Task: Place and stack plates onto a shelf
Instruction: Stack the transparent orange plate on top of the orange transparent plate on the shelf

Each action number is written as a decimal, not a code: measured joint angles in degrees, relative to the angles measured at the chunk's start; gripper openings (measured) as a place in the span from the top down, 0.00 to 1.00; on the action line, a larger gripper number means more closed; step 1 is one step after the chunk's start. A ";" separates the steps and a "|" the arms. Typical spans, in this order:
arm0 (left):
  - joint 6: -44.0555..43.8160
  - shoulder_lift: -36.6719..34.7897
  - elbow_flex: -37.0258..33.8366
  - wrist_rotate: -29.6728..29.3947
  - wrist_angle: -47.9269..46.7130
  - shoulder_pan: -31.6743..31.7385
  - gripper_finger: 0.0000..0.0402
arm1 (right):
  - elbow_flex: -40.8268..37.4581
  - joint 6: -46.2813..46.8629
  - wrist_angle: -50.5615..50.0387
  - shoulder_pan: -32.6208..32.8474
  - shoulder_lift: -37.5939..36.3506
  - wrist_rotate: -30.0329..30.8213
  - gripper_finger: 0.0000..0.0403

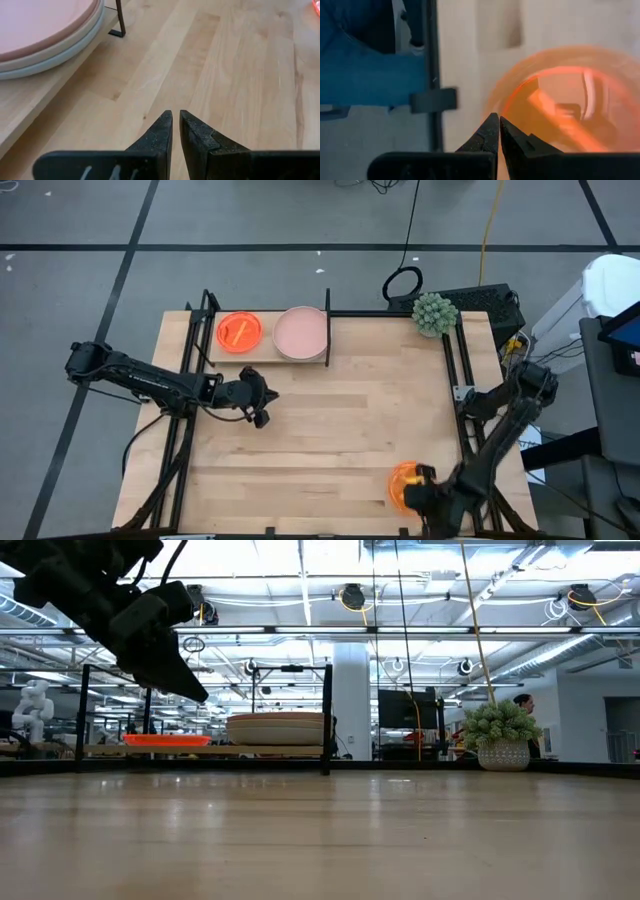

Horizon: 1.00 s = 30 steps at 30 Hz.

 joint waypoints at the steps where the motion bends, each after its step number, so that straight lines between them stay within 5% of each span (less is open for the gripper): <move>1: 0.28 0.00 0.00 -0.04 0.02 0.00 0.90 | 1.47 1.37 -0.83 0.85 1.41 -0.03 0.99; 10: 4.67 0.00 0.00 -0.55 0.11 0.39 0.90 | 5.37 12.28 -2.32 4.94 7.46 0.14 0.87; 30: 7.61 0.00 0.00 -0.59 -0.02 2.21 0.90 | 2.31 6.00 -1.59 6.14 10.54 0.20 0.80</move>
